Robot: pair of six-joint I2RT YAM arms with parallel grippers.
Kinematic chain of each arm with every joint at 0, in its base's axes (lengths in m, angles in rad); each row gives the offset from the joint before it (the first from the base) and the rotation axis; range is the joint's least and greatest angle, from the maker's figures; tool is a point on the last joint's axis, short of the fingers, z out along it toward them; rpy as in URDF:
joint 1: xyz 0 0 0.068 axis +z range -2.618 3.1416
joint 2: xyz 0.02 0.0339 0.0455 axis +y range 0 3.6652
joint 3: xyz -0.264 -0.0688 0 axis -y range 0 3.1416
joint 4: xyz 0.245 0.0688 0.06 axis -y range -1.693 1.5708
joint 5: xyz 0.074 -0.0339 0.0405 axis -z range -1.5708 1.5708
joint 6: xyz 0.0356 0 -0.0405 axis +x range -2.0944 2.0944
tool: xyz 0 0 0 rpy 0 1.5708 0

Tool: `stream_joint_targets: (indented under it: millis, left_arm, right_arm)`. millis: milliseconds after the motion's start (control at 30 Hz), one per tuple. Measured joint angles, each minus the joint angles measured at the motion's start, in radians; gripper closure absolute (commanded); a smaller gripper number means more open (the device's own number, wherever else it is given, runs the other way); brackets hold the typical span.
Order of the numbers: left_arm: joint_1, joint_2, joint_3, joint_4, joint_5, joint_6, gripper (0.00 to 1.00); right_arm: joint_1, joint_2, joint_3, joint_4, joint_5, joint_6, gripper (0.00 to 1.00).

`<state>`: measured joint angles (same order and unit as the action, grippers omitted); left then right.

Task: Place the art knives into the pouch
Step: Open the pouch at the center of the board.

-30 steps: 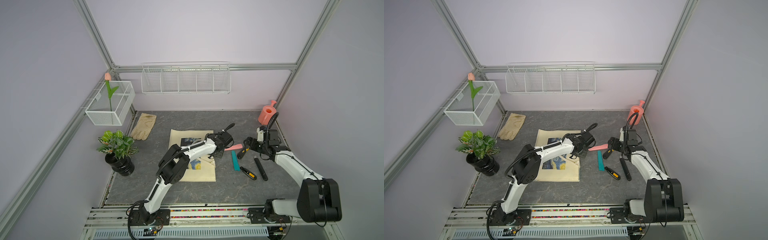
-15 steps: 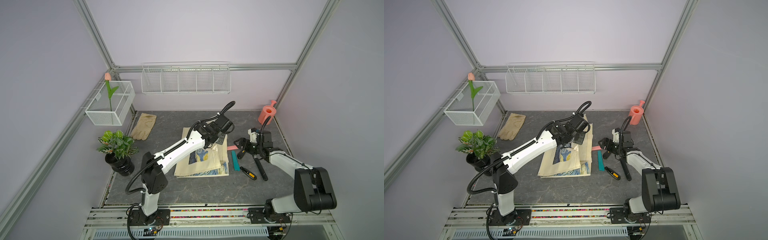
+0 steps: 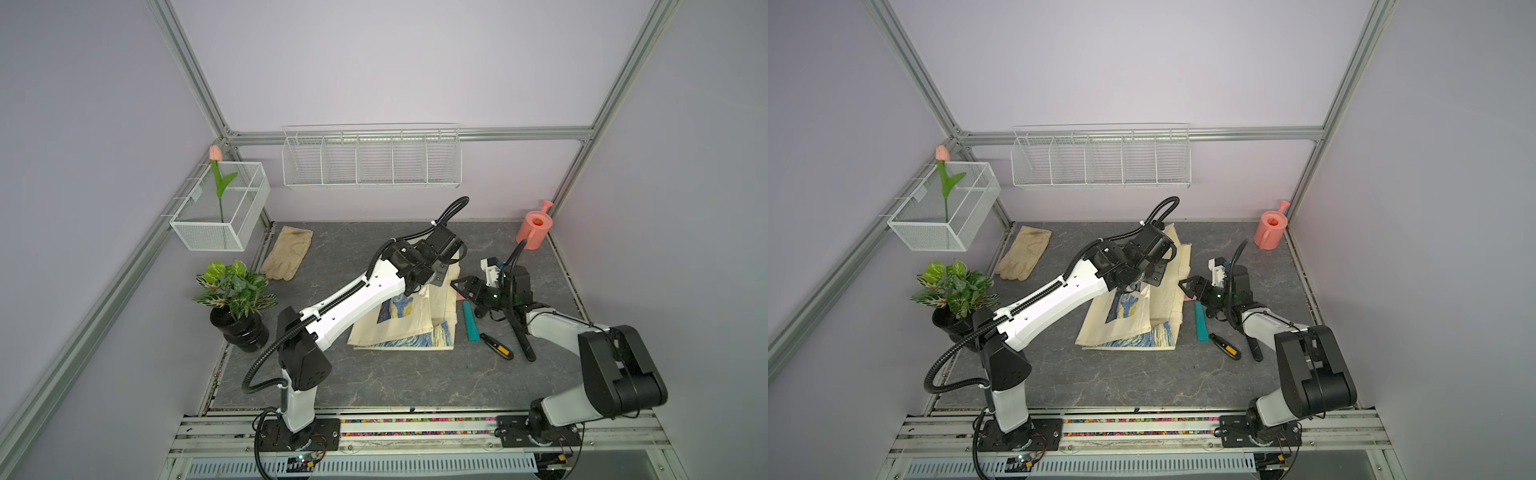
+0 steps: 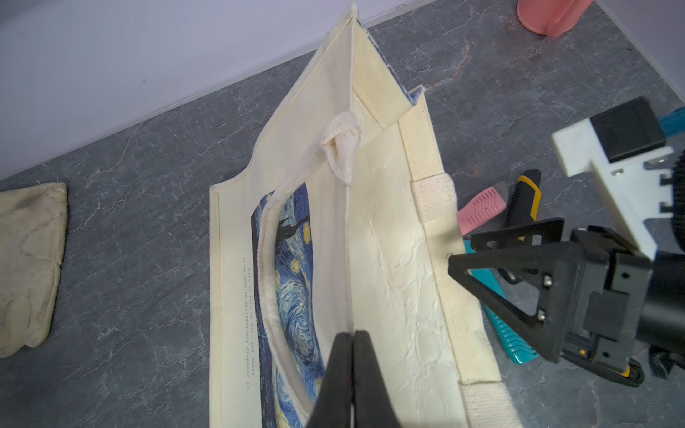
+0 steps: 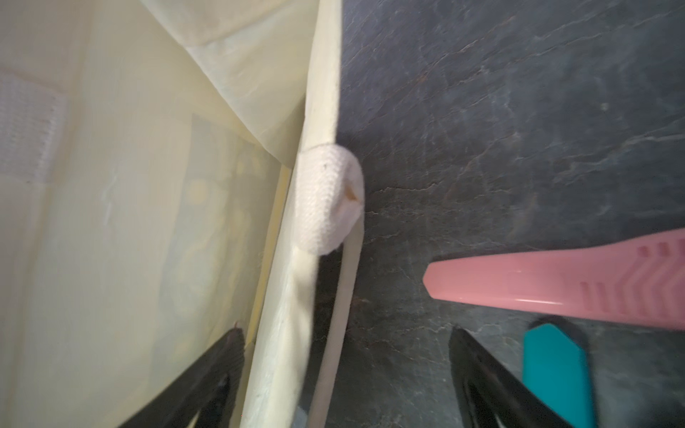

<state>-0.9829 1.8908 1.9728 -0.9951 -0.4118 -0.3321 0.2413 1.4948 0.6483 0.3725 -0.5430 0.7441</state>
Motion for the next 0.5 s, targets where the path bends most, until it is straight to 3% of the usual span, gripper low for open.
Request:
stream_joint_targets:
  millis: [100,200,233,333,400,433,500]
  left_arm:
    - [0.000,0.000,0.000,0.003,0.001,0.000,1.00]
    - [0.000,0.000,0.007,0.002,0.002,0.001,1.00]
    - [0.000,0.000,0.011,0.002,0.003,0.001,1.00]
    - [0.000,0.000,0.023,0.005,0.010,0.001,1.00]
    - [0.000,-0.002,0.023,0.007,0.016,0.000,1.00]
    - [0.000,-0.002,0.023,0.009,0.017,0.000,1.00]
    - [0.000,-0.003,0.016,0.018,0.021,0.000,1.00]
  right_arm:
    - [0.044,0.017,0.000,0.040,-0.003,0.019,0.11]
    - [0.087,0.068,0.006,0.079,-0.003,0.043,0.02]
    - [0.097,0.085,0.007,0.091,-0.003,0.047,0.12]
    - [0.122,0.136,0.011,0.127,-0.003,0.072,0.64]
    - [0.122,0.146,0.016,0.137,-0.003,0.082,0.87]
    - [0.122,0.145,0.021,0.137,-0.004,0.083,0.93]
    - [0.124,0.134,0.042,0.116,-0.003,0.076,0.93]
